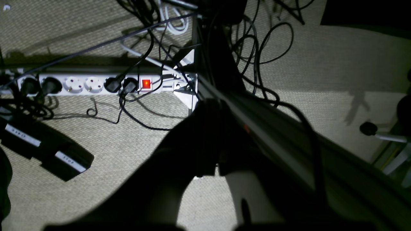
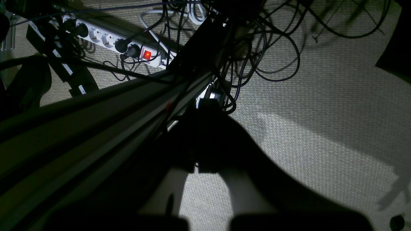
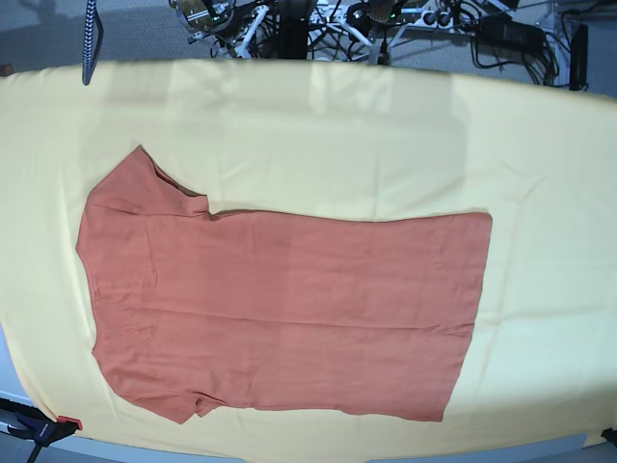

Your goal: Fold the T-shirt properly

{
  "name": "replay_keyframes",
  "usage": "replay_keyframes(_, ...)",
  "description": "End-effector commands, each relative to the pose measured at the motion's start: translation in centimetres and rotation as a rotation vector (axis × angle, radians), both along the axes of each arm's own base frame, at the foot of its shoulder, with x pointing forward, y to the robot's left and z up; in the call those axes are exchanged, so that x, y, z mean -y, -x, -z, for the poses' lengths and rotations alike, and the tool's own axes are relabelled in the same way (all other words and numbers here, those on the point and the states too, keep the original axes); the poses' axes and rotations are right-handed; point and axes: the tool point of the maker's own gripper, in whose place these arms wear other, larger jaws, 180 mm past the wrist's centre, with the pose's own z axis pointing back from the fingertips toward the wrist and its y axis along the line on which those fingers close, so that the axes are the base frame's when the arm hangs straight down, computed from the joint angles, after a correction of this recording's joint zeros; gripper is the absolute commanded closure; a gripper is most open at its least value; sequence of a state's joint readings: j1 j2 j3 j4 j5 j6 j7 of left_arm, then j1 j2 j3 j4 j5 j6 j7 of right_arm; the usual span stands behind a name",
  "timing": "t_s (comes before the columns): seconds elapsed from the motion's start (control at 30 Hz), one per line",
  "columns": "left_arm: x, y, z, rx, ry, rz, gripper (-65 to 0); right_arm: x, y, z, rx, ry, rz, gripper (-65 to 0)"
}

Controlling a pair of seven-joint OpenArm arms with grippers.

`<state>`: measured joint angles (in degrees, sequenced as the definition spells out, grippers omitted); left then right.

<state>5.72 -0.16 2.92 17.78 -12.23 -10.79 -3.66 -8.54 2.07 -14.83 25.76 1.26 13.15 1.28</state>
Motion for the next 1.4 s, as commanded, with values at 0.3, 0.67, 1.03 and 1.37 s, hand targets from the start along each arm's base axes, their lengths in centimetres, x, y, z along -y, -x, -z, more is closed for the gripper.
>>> replay_keyframes(0.3, 0.3, -0.6, -0.2, 0.022, 0.01, -0.006, 0.0, -0.5, -0.3, -0.2, 0.01, -0.019, -0.004, 0.0)
replay_keyframes(0.67, 0.5, 0.8, 0.1, -0.046, 0.002, 0.077, 0.0, -0.2, 0.8, 0.0, -0.034, -0.004, -0.015, 0.0)
replay_keyframes(1.03, 2.0, 5.9, -1.5, -0.178, 0.035, 0.177, 0.0, 0.6, 10.7, -1.2, -0.281, -0.075, -0.144, 0.0)
replay_keyframes(1.37, -1.3, 10.8, -6.1, -0.252, 0.103, 0.219, 0.0, 4.4, 18.2, -6.9, -0.325, -0.024, -0.248, 0.0)
